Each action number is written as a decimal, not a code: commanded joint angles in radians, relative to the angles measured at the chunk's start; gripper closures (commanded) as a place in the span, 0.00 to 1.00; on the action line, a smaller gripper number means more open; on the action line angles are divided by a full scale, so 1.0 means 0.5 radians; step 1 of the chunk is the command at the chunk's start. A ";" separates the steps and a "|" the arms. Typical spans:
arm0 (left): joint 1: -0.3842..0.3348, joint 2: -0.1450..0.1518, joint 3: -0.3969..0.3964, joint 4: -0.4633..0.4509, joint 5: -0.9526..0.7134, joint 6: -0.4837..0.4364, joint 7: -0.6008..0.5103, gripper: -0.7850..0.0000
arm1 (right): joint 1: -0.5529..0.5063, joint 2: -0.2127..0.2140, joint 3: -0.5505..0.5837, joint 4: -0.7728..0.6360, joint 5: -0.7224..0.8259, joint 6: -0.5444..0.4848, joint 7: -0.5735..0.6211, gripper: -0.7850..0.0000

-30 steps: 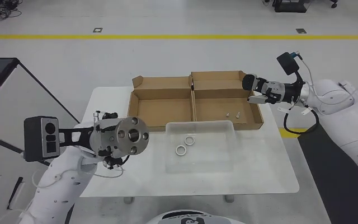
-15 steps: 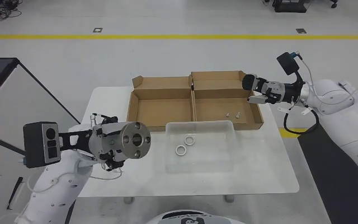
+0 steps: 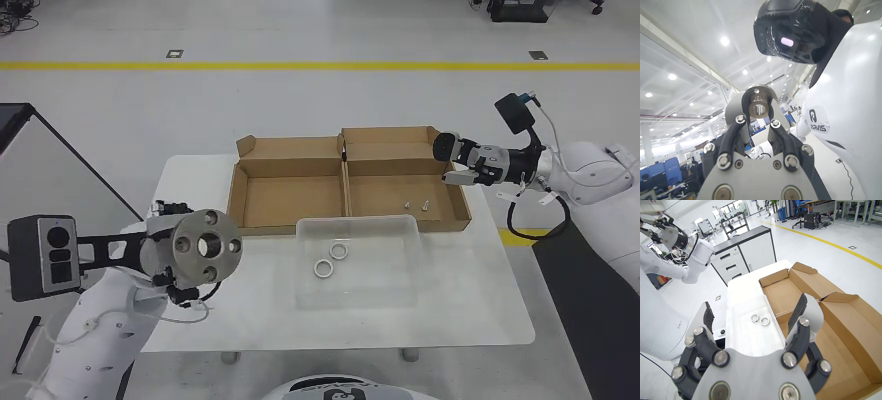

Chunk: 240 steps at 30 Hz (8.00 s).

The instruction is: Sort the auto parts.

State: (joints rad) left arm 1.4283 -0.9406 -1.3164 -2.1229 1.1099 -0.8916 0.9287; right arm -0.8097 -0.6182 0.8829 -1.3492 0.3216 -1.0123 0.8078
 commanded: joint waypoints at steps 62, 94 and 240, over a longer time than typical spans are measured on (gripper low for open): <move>-0.418 -0.094 0.431 0.291 -0.255 0.407 -1.269 1.00 | 0.000 0.000 0.000 0.000 0.000 0.000 0.000 0.00; -1.231 -0.370 1.148 1.305 0.259 0.806 -2.405 1.00 | 0.000 0.000 0.000 0.000 0.000 0.000 0.000 0.00; -1.777 -0.607 1.804 1.245 -0.863 0.668 -4.383 0.00 | 0.000 0.000 0.000 0.000 0.000 0.000 0.000 0.00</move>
State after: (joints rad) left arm 0.5353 -1.2433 -0.4248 -1.5012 0.6685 -0.5615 -1.2588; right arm -0.8097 -0.6182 0.8829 -1.3492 0.3216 -1.0123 0.8078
